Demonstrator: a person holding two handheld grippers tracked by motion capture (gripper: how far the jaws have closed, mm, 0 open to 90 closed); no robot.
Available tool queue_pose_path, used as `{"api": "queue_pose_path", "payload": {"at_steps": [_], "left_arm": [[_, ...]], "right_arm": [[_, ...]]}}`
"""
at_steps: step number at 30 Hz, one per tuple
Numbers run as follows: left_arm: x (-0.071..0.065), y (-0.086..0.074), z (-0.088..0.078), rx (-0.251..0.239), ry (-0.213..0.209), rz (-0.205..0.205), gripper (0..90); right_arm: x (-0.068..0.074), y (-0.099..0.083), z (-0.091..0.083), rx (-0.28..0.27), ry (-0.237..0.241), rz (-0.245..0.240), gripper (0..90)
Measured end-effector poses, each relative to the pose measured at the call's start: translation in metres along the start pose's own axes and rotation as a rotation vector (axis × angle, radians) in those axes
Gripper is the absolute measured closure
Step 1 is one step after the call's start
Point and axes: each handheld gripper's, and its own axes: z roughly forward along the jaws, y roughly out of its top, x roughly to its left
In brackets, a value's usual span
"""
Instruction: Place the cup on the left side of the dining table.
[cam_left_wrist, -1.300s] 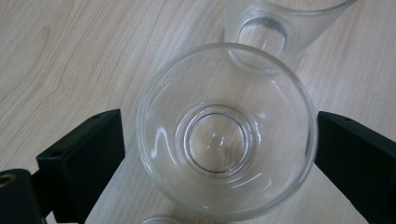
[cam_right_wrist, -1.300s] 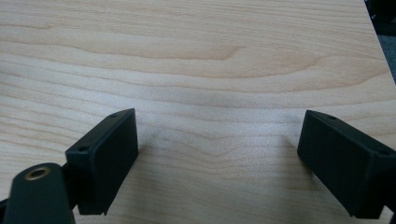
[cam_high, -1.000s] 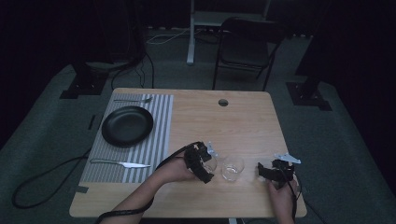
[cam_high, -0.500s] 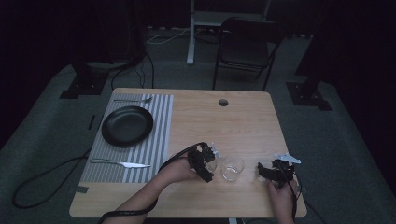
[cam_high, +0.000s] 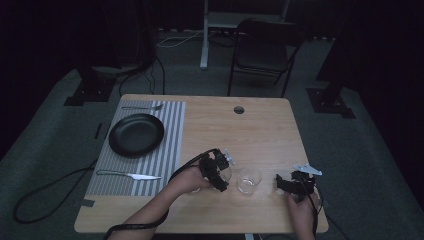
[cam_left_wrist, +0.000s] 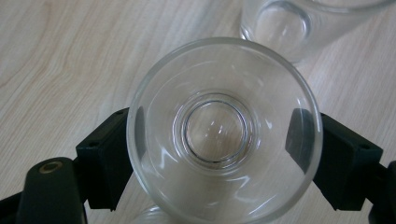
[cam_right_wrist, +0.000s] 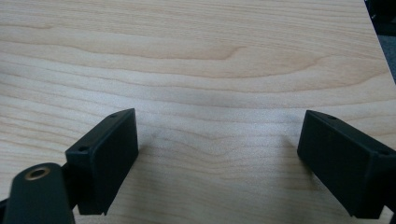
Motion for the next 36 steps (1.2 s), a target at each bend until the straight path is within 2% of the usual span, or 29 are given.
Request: {"api": "queue_pose_path", "payload": {"at_steps": [2,7,15,20,24,26,27,30,31,33,36], "left_arm": [[0.001,0.0,0.0,0.009,-0.001,0.013,18.4],[0.007,0.003,0.001,0.0,0.018,-0.016,18.5],[0.015,0.007,-0.005,-0.019,0.03,-0.031,18.5],[0.023,0.008,-0.01,-0.023,0.017,-0.036,18.5],[0.03,0.007,-0.012,-0.025,0.032,-0.057,18.5],[0.033,0.006,-0.014,-0.038,0.043,-0.051,18.5],[0.038,0.004,-0.017,-0.062,0.034,-0.085,18.5],[0.043,0.002,-0.018,-0.067,0.034,-0.101,18.5],[0.047,0.001,-0.019,-0.062,0.05,-0.116,18.5],[0.051,-0.001,-0.02,-0.056,0.058,-0.128,18.5],[0.054,-0.003,-0.021,-0.051,0.061,-0.13,18.5]], "right_arm": [[0.0,0.0,0.0,0.0,0.0,0.0,11.9],[0.0,0.0,0.0,0.0,0.0,0.001,11.9],[0.0,0.0,0.0,0.0,0.0,0.0,11.9],[0.0,0.0,0.0,-0.001,0.0,-0.001,11.9],[0.0,0.0,0.0,-0.001,0.0,-0.001,11.9],[0.0,0.0,0.0,0.0,0.0,-0.002,11.9],[0.0,0.0,0.0,0.0,0.0,-0.003,11.9],[0.0,0.0,0.0,-0.001,0.0,-0.001,11.9],[0.0,0.0,0.0,0.0,0.0,0.0,11.9],[0.0,0.0,0.0,0.0,0.0,0.0,11.9],[0.0,0.0,0.0,0.0,0.0,0.0,11.9]]}}
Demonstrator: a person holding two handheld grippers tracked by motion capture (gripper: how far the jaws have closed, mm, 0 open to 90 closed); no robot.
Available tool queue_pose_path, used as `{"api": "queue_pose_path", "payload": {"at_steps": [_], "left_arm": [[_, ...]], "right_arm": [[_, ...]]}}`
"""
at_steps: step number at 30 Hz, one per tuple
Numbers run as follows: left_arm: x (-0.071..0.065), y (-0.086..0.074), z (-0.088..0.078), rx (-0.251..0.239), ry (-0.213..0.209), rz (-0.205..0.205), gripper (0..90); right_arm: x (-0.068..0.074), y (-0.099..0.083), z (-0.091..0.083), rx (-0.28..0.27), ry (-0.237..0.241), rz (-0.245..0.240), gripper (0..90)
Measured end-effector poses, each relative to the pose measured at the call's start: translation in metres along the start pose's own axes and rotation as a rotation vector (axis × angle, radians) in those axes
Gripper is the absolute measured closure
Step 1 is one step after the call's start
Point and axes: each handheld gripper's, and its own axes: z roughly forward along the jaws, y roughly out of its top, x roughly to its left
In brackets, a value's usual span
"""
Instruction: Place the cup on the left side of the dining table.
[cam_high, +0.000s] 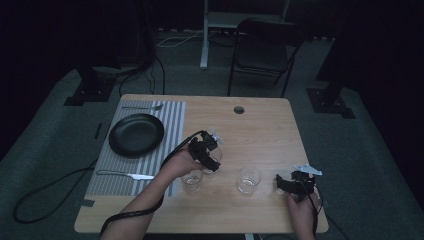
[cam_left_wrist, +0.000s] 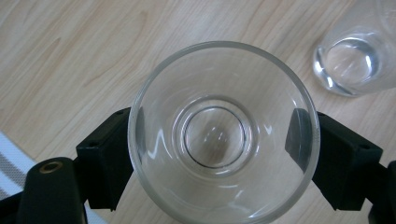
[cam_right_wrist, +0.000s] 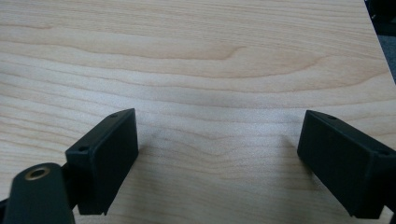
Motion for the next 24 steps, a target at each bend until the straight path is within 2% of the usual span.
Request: {"api": "queue_pose_path", "payload": {"at_steps": [3,7,12,14,17,18,24], "left_arm": [[0.007,-0.004,-0.003,-0.005,-0.007,-0.021,18.5],[0.017,-0.012,-0.008,-0.003,0.024,-0.049,18.5],[0.025,-0.021,-0.013,-0.002,0.027,-0.068,18.4],[0.031,-0.027,-0.017,-0.014,0.016,-0.095,18.5],[0.035,-0.033,-0.021,-0.013,0.032,-0.102,18.4],[0.042,-0.04,-0.025,-0.009,0.046,-0.116,18.4],[0.057,-0.057,-0.036,0.004,0.081,-0.159,18.5]], "right_arm": [[0.0,0.0,0.0,0.0,0.0,0.0,11.9],[0.0,0.0,0.0,0.0,0.0,0.0,11.9],[0.0,0.0,0.0,0.0,0.0,0.0,11.9],[0.0,0.0,0.0,0.0,0.0,0.0,11.9],[0.0,0.0,0.0,0.0,0.0,0.0,11.9],[0.0,0.0,0.0,0.0,0.0,0.0,11.9],[0.0,0.0,0.0,0.0,0.0,-0.001,11.9]]}}
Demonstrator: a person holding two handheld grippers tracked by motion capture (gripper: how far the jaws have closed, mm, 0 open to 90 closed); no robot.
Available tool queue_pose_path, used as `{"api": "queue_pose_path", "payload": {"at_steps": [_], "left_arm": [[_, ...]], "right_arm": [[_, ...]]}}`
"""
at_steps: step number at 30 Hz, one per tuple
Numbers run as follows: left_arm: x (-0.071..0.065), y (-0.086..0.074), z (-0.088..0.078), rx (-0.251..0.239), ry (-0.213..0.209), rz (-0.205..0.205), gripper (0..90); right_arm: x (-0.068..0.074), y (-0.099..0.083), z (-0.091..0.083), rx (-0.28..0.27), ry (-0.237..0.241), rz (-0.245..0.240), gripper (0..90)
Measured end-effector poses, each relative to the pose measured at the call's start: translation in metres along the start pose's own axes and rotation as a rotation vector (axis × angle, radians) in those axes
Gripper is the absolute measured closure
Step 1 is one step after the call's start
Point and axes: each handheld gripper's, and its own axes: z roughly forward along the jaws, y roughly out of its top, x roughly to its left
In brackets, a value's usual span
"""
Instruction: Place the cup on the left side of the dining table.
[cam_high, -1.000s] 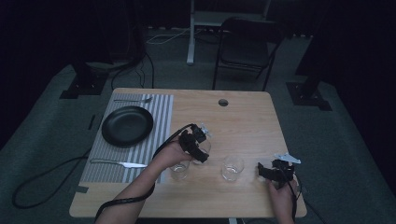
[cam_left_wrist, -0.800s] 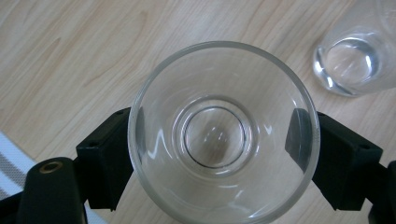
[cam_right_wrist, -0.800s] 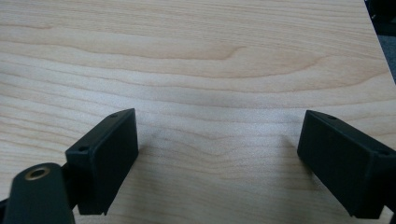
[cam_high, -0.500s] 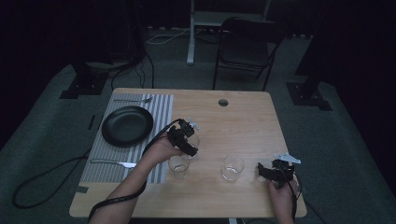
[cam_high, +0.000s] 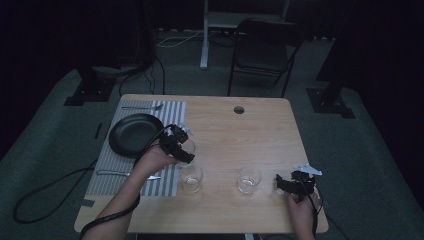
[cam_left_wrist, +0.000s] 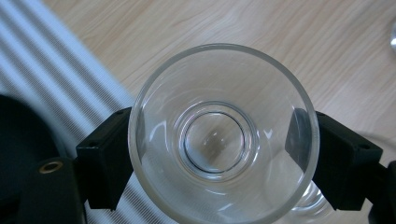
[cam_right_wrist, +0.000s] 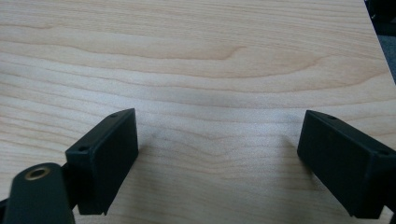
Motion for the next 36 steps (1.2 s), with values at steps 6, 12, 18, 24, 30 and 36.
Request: {"api": "queue_pose_path", "payload": {"at_steps": [6,12,18,24,30,36], "left_arm": [[0.018,-0.02,-0.008,0.008,0.032,-0.045,18.4],[0.032,-0.037,-0.014,0.029,0.059,-0.077,18.5],[0.041,-0.051,-0.016,0.055,0.057,-0.095,18.4],[0.049,-0.059,-0.015,0.063,0.076,-0.115,18.5],[0.055,-0.068,-0.008,0.081,0.072,-0.132,18.5],[0.061,-0.073,-0.002,0.088,0.087,-0.155,18.4]], "right_arm": [[0.0,0.0,0.0,0.0,0.0,0.0,11.9],[0.0,0.0,0.0,0.0,0.0,0.0,11.9],[0.0,0.0,0.0,0.0,0.0,0.0,11.9],[0.0,0.0,0.0,0.0,0.0,0.0,11.9],[0.0,0.0,0.0,0.0,0.0,0.0,11.9],[0.0,0.0,0.0,0.0,0.0,0.0,11.9]]}}
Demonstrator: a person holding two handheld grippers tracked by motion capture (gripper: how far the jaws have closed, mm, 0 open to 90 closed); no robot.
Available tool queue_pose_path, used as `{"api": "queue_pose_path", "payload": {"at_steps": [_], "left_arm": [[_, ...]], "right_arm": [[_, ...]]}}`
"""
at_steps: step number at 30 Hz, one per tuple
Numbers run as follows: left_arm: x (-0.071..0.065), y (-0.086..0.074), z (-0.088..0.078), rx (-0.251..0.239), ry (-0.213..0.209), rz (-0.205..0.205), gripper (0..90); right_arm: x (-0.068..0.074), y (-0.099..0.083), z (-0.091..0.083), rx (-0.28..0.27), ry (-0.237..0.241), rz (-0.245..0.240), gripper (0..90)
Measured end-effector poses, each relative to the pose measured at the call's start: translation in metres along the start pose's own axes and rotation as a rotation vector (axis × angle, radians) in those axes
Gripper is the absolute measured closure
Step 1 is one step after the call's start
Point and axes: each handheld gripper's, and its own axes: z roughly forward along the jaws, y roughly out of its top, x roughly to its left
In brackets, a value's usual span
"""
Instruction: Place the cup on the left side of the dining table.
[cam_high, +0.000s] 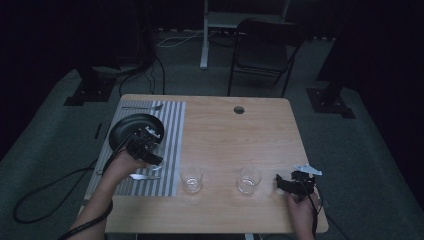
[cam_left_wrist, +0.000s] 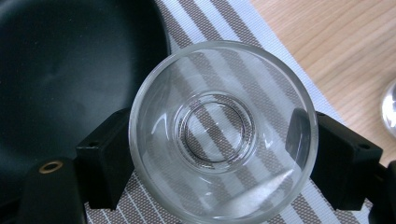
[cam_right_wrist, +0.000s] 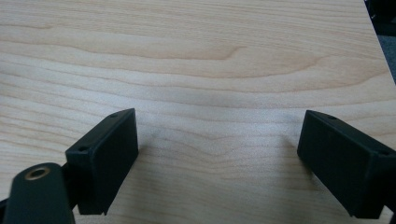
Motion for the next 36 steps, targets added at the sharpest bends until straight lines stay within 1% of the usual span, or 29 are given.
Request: {"api": "queue_pose_path", "payload": {"at_steps": [1,2,3,5,6,8,11,12,17,19,26,27,29,30,36], "left_arm": [[0.0,0.0,0.0,0.0,0.0,0.0,18.4],[0.002,0.0,0.0,-0.009,0.007,-0.012,18.4],[0.004,0.0,0.0,-0.008,-0.004,-0.019,18.4],[0.004,0.0,0.0,-0.008,-0.004,-0.019,18.4],[0.004,0.001,0.003,0.008,-0.008,-0.011,18.4],[0.006,0.0,0.004,-0.006,-0.016,-0.025,18.4],[0.006,-0.001,0.004,-0.008,-0.019,-0.031,18.4],[0.006,-0.002,0.004,-0.014,-0.017,-0.04,18.3],[0.002,-0.001,0.003,-0.005,-0.003,-0.029,18.4],[0.001,0.0,0.004,-0.003,-0.029,-0.034,18.4],[0.0,0.0,0.003,-0.005,-0.027,-0.041,18.4],[-0.001,0.0,0.003,-0.006,-0.033,-0.047,18.4],[-0.003,-0.001,0.002,-0.011,-0.069,-0.033,18.4],[-0.005,0.0,0.002,-0.011,-0.07,-0.02,18.4],[-0.005,-0.002,0.003,-0.039,-0.069,-0.027,18.3]], "right_arm": [[0.0,0.0,0.0,0.0,0.0,0.0,11.9],[0.0,0.0,0.0,0.0,0.0,0.0,11.9],[0.0,0.0,0.0,0.0,0.0,0.0,11.9],[0.0,0.0,0.0,0.0,0.0,0.0,11.9],[0.0,0.0,0.0,0.0,0.0,0.0,11.9],[0.0,0.0,0.0,0.0,0.0,0.0,11.9],[0.0,0.0,0.0,0.0,0.0,0.0,11.9],[0.0,0.0,0.0,0.0,0.0,0.0,11.9],[0.0,0.0,0.0,0.0,0.0,0.0,11.9],[0.0,0.0,0.0,0.0,0.0,0.0,11.9],[0.0,0.0,0.0,0.0,0.0,0.0,11.9],[0.0,0.0,0.0,0.0,0.0,0.0,11.9],[0.0,0.0,0.0,0.0,0.0,0.0,11.9],[0.0,0.0,0.0,0.0,0.0,0.0,11.9],[0.0,0.0,0.0,0.0,0.0,0.0,11.9]]}}
